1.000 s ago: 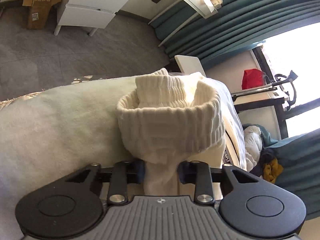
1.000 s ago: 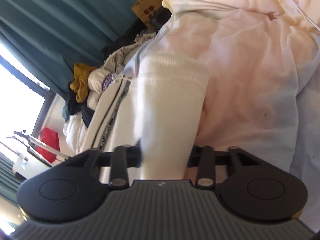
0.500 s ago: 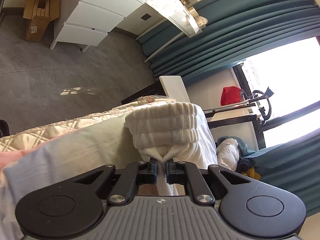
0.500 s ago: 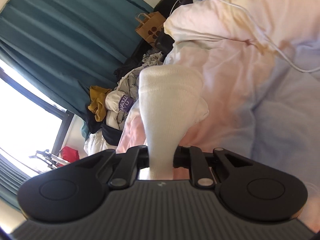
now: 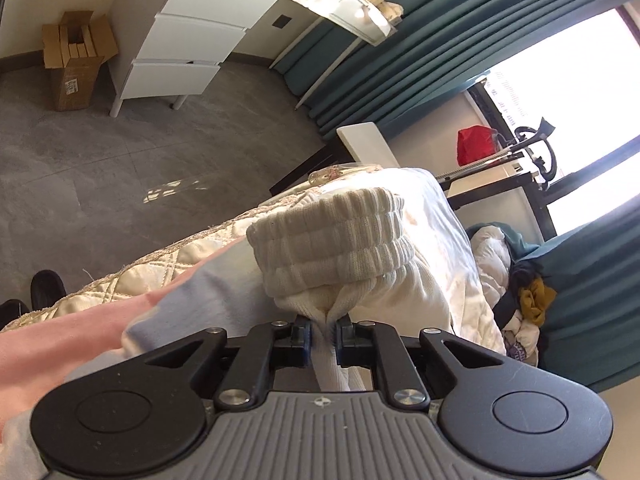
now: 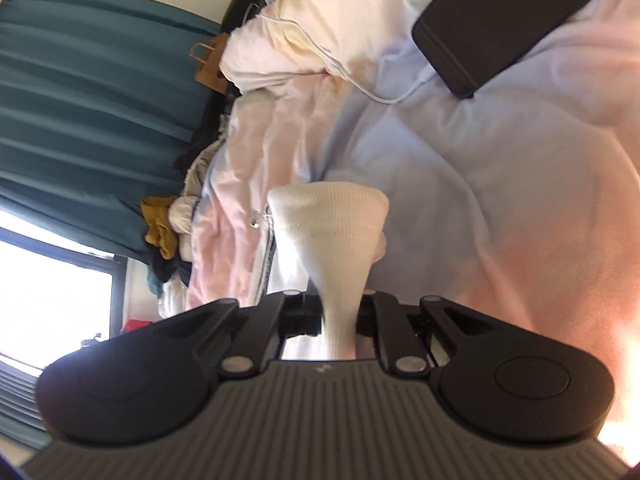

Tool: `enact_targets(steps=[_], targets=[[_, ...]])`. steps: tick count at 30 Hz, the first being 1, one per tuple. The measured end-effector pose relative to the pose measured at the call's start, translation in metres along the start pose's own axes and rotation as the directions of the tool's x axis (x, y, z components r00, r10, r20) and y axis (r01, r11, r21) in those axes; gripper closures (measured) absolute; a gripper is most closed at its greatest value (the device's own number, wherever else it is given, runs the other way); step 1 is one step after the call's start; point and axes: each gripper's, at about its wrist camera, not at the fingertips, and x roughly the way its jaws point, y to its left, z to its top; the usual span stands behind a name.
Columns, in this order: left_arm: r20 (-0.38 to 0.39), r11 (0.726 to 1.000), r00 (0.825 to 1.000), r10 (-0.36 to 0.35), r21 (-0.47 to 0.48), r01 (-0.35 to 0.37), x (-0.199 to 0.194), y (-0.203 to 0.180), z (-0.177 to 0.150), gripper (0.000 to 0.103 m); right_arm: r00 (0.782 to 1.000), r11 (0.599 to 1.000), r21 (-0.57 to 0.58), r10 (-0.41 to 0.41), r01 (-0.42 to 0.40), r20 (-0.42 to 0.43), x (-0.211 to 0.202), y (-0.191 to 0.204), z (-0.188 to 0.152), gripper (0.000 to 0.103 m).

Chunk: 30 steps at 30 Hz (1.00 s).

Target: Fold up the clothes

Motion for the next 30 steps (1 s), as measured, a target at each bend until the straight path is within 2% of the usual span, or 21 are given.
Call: enact_targets(steps=[2, 3, 4, 6, 8, 11, 13, 17, 23, 24, 25, 26, 27, 28, 30], targets=[[-0.003, 1.0, 1.0, 0.009, 0.025, -0.009, -0.002, 0.0, -0.006, 0.082, 1.0, 1.0, -0.003, -0.007, 0.007, -0.008, 0.001, -0.004, 0.0, 0.093], [-0.01, 0.999, 1.0, 0.013, 0.032, -0.013, -0.004, 0.0, -0.01, 0.072, 1.0, 1.0, -0.007, -0.011, 0.011, -0.012, 0.002, -0.006, 0.0, 0.093], [-0.023, 0.999, 1.0, -0.006, 0.033, 0.007, -0.009, 0.002, -0.015, 0.058, 1.0, 1.0, -0.016, -0.016, 0.016, -0.018, 0.003, -0.007, -0.001, 0.093], [-0.049, 0.998, 0.998, -0.047, 0.034, 0.048, -0.02, 0.006, -0.026, 0.042, 0.999, 1.0, -0.026, -0.017, 0.016, -0.034, 0.004, -0.01, 0.0, 0.092], [-0.066, 0.996, 0.995, -0.069, 0.051, 0.073, -0.033, 0.009, -0.038, 0.038, 0.999, 1.0, -0.009, -0.009, 0.009, -0.053, 0.005, -0.016, 0.002, 0.09], [-0.054, 0.987, 0.997, -0.052, 0.147, 0.06, -0.057, 0.004, -0.061, 0.031, 0.997, 0.998, 0.057, 0.014, -0.009, -0.075, 0.006, -0.026, 0.002, 0.089], [-0.065, 0.972, 0.996, -0.054, 0.226, 0.067, -0.062, -0.013, -0.076, 0.027, 0.996, 0.995, 0.101, 0.029, -0.02, -0.086, 0.006, -0.032, 0.002, 0.089], [-0.09, 0.922, 0.994, -0.054, 0.379, 0.085, -0.074, -0.047, -0.104, 0.025, 0.994, 0.988, 0.154, 0.049, -0.033, -0.102, 0.007, -0.038, 0.001, 0.089], [-0.143, 0.814, 0.985, -0.094, 0.559, 0.159, -0.059, -0.124, -0.156, 0.024, 0.992, 0.987, 0.159, 0.048, -0.029, -0.12, 0.001, -0.037, 0.0, 0.078], [-0.155, 0.792, 0.983, -0.103, 0.584, 0.175, -0.055, -0.137, -0.166, 0.024, 0.992, 0.988, 0.15, 0.047, -0.028, -0.121, -0.001, -0.036, -0.001, 0.069], [-0.167, 0.778, 0.98, -0.108, 0.599, 0.187, -0.047, -0.149, -0.176, 0.024, 0.991, 0.99, 0.142, 0.045, -0.028, -0.122, -0.003, -0.034, -0.002, 0.056], [-0.178, 0.764, 0.978, -0.112, 0.614, 0.2, -0.039, -0.161, -0.186, 0.024, 0.991, 0.991, 0.133, 0.044, -0.027, -0.124, -0.005, -0.032, -0.002, 0.049], [-0.195, 0.75, 0.974, -0.114, 0.626, 0.213, -0.03, -0.173, -0.197, 0.024, 0.991, 0.991, 0.131, 0.047, -0.03, -0.126, -0.005, -0.032, -0.003, 0.039], [-0.212, 0.735, 0.97, -0.116, 0.638, 0.227, -0.02, -0.184, -0.208, 0.024, 0.99, 0.991, 0.132, 0.053, -0.035, -0.129, -0.005, -0.032, -0.004, 0.032], [-0.238, 0.704, 0.965, -0.109, 0.667, 0.243, 0.0, -0.203, -0.231, 0.024, 0.988, 0.99, 0.134, 0.061, -0.042, -0.141, -0.003, -0.032, -0.004, 0.027]])
